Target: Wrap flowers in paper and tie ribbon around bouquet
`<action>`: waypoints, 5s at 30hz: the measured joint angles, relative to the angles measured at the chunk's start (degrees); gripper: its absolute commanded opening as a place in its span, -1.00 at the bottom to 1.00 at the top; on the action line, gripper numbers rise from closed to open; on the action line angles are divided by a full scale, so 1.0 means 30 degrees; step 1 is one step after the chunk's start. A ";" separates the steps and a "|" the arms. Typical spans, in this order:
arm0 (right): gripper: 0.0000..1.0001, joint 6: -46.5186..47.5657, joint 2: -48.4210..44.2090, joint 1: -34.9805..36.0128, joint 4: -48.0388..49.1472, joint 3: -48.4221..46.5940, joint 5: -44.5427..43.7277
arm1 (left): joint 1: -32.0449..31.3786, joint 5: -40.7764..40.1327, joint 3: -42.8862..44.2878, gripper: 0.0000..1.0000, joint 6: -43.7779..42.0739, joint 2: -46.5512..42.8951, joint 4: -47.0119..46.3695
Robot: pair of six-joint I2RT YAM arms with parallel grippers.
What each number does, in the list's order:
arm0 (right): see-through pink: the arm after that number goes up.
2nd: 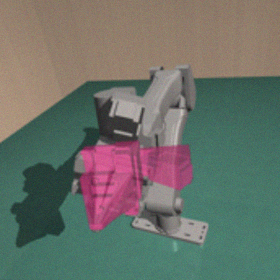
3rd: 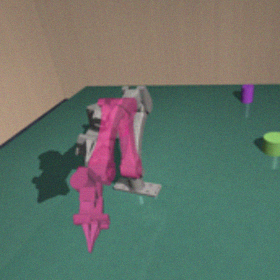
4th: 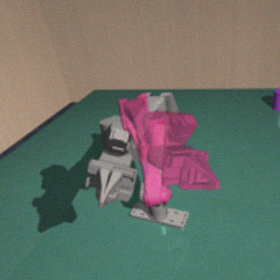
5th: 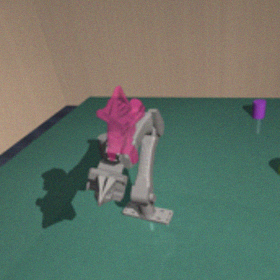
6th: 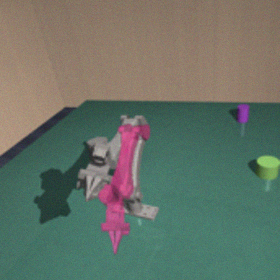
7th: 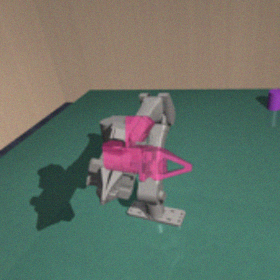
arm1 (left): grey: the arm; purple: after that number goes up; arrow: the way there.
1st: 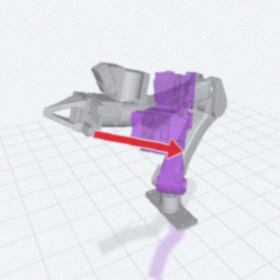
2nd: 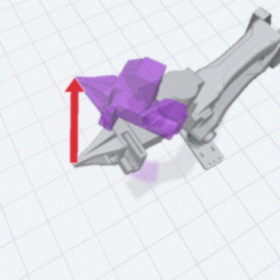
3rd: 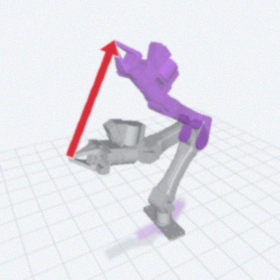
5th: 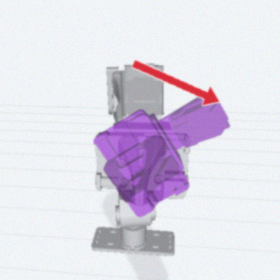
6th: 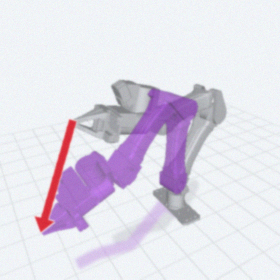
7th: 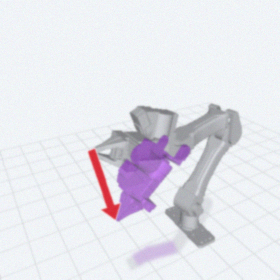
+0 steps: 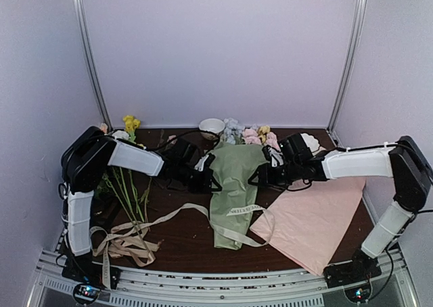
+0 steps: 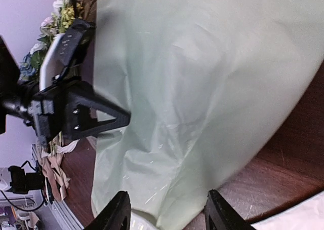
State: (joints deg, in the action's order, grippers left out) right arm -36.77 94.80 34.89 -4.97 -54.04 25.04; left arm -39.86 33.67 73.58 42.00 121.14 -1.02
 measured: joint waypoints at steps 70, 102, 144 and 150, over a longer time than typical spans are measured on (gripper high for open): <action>-1.00 0.2506 -0.4211 -0.6768 -0.4000 -0.0532 -0.4983 | 0.0146 -0.3162 0.0576 -1.00 0.3818 -0.1807 -0.2222; -1.00 0.6258 0.2331 0.3818 0.0721 -0.3235 0.0372 | -0.1785 -0.4211 -0.1195 -0.70 0.3089 -0.0743 -0.2572; -1.00 0.3825 0.6346 0.2783 -0.2973 -0.6054 0.0860 | -0.2608 -1.3464 -0.3789 0.26 -0.6419 -0.6309 1.8819; -1.00 0.3832 0.6346 0.2783 -0.2994 -0.6054 0.0867 | -0.2623 -1.3559 -0.4073 -1.00 -0.7308 -0.6375 1.7646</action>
State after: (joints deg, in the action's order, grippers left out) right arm -25.28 113.84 43.24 -13.96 -72.20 27.64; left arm -47.72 -7.01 61.36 20.08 102.02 51.92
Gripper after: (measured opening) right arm 0.003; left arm 0.289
